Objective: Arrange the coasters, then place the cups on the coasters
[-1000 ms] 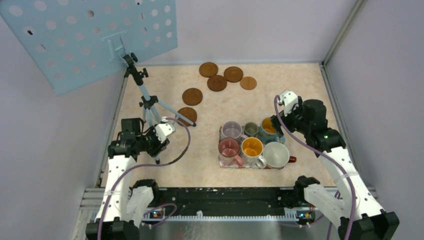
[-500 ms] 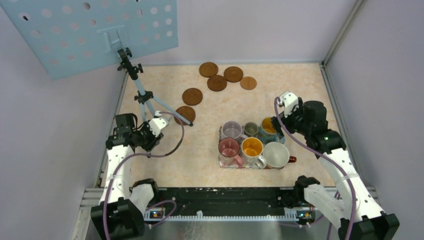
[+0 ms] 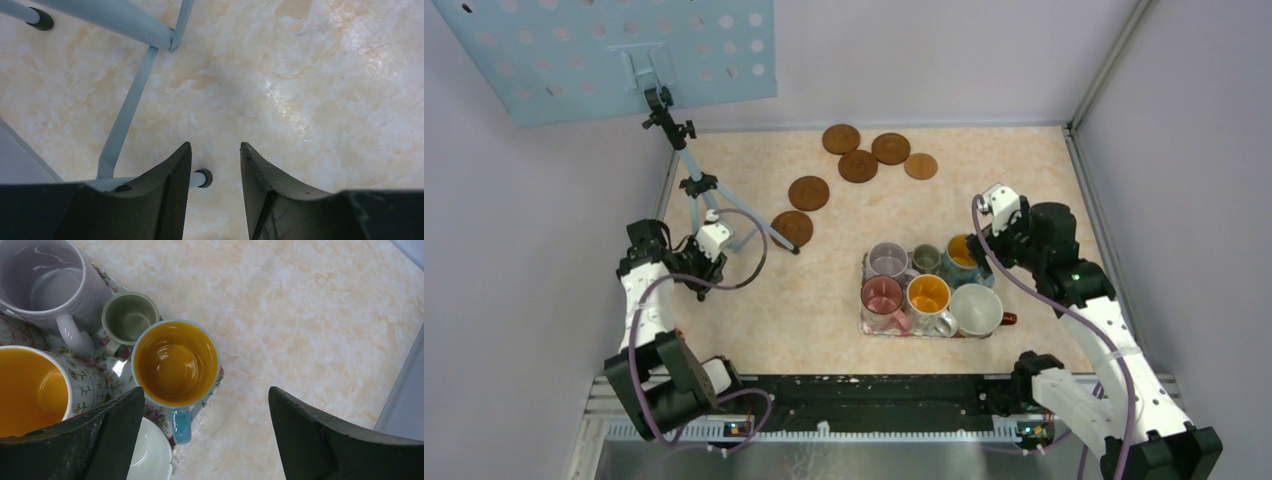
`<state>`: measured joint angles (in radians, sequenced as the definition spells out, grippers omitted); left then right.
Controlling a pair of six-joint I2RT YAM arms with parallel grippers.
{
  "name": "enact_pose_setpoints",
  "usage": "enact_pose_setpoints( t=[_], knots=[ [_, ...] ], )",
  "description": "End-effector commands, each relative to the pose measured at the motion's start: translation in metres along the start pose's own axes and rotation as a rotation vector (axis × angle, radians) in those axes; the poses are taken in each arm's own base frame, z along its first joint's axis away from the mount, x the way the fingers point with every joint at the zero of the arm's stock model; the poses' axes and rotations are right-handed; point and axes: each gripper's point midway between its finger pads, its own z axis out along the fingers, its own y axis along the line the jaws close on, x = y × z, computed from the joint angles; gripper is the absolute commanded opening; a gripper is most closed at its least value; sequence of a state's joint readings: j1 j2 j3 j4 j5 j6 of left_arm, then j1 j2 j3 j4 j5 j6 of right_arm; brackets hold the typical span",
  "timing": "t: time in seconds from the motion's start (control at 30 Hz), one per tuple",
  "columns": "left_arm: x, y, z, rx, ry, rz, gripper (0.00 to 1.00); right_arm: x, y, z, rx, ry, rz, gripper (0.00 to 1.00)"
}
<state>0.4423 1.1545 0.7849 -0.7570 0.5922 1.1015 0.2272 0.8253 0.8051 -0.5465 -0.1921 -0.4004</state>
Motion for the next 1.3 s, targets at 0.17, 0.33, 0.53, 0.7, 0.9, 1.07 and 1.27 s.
enact_pose_setpoints(
  t=[0.17, 0.33, 0.53, 0.7, 0.9, 1.07, 1.27],
  knots=[
    [-0.007, 0.069, -0.007, -0.097, -0.074, 0.037, 0.47, -0.002, 0.001, 0.000, 0.000, -0.013, -0.022, 0.92],
    [0.001, 0.087, -0.005, -0.119, -0.071, -0.007, 0.46, 0.000, 0.001, 0.002, -0.002, -0.008, -0.023, 0.92],
    [0.001, 0.090, -0.007, -0.088, -0.084, -0.032, 0.47, -0.001, 0.001, 0.005, -0.005, -0.006, -0.027, 0.92],
    [-0.013, 0.067, -0.019, -0.031, -0.121, -0.024, 0.50, -0.006, 0.001, 0.006, -0.016, -0.013, -0.027, 0.92],
    [-0.028, 0.037, -0.037, -0.010, -0.158, 0.007, 0.61, -0.020, 0.000, 0.005, -0.028, -0.038, -0.027, 0.92],
    [-0.050, 0.007, -0.056, 0.018, -0.198, 0.051, 0.70, -0.033, -0.001, 0.005, -0.046, -0.056, -0.019, 0.92],
    [-0.092, -0.031, -0.062, 0.058, -0.190, 0.093, 0.73, -0.057, -0.008, 0.011, -0.049, -0.083, -0.016, 0.92]
  ],
)
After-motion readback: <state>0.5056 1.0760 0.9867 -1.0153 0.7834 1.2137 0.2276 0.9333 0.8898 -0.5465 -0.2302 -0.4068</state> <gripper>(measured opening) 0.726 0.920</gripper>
